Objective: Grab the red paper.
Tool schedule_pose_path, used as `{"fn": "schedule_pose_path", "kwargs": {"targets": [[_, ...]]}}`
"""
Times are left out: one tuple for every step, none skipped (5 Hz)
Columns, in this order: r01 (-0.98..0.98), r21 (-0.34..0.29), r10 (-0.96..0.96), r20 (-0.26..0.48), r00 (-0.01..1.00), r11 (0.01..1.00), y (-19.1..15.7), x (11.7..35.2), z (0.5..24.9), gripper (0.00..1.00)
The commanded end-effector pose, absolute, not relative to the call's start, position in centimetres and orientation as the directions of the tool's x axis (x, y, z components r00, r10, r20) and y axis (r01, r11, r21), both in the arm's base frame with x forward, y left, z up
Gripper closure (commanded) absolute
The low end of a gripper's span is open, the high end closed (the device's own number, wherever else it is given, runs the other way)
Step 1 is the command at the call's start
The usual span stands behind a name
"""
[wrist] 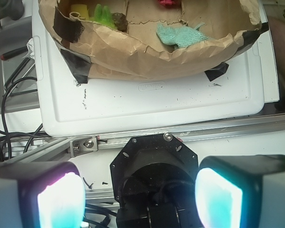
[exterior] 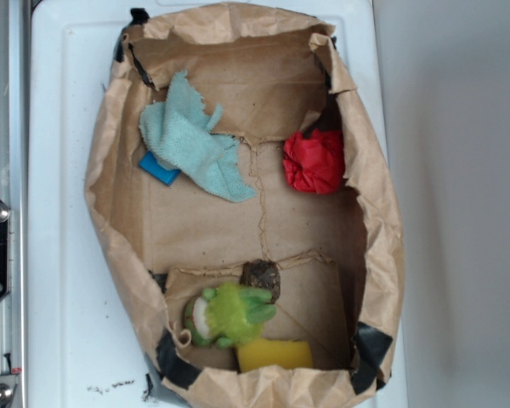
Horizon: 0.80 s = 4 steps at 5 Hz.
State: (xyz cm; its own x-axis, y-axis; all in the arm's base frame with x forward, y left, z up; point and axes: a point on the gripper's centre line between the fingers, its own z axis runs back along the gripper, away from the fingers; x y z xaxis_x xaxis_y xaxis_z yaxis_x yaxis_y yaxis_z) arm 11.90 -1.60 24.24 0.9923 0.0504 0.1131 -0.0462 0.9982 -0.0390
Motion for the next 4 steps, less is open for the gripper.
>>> {"fn": "schedule_pose_path", "kwargs": {"targets": [[-0.046,-0.039,0.05,0.113,0.992,0.998,-1.6,11.9,24.2,0.0],[-0.081,-0.027,0.085,0.149,0.985,0.996,-1.4,16.1,22.8,0.0],[-0.082,-0.019,0.084,0.198,0.977,0.996,-0.7,19.3,21.9,0.0],[-0.094,-0.035,0.1,0.212,0.972,0.995,0.6,21.7,21.1,0.0]]}}
